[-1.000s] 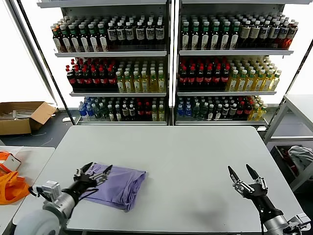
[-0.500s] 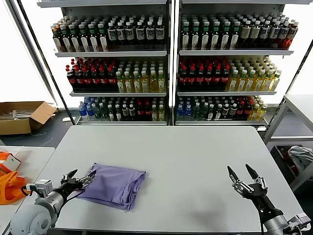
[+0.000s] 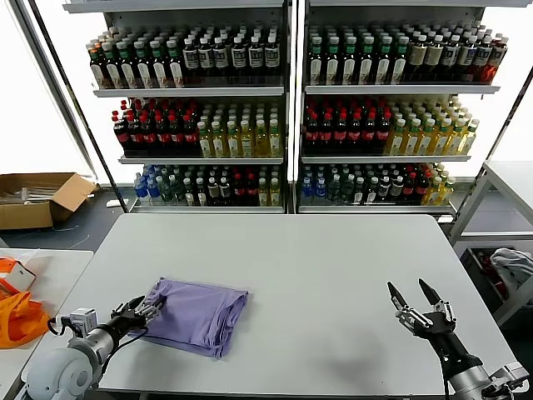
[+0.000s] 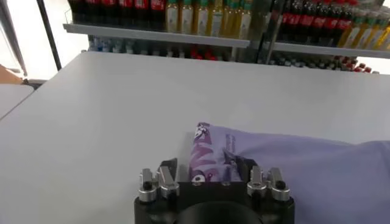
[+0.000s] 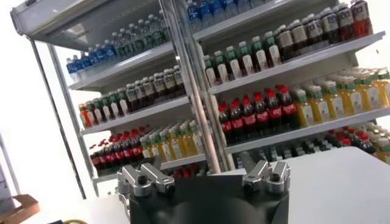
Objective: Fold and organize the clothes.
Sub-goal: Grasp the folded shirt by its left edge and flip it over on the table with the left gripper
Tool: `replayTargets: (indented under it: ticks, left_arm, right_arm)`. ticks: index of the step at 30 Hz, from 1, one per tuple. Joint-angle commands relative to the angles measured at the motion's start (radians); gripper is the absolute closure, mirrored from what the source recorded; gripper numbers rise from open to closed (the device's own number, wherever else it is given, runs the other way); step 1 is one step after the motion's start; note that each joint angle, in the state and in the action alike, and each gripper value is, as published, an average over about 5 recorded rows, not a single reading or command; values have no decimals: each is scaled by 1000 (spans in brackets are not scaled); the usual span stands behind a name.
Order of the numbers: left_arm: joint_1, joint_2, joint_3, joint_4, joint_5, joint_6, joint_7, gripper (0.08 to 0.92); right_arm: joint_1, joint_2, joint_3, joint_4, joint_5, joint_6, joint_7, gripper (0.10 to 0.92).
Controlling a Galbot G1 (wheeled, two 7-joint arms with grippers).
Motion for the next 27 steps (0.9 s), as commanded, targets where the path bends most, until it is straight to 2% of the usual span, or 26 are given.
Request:
replayTargets:
  ticks: [1,10,15,19,27]
  left_arm:
    - [-9,-7,17,24,0,-11,25,483]
    - [5,-46,-37,7,-1,-31,21,743]
    - [34,-96,-204,-36,-47,-33,0,869]
    - [75,-91,-380,-62,-113,-29,-11,885]
    - [173,-11,-688,-84,-219,-6,-22,885]
  right_arm:
    - [0,-2,2,1,1,0,1,203]
    - [-6,0,11,2,2,5,-2,203]
    - [-10,3,17,1,4,9,-3,203]
    - [-11,4,19,-2,7,13,-4,203]
    - [3,10,-3,-4,6,14,-4,203]
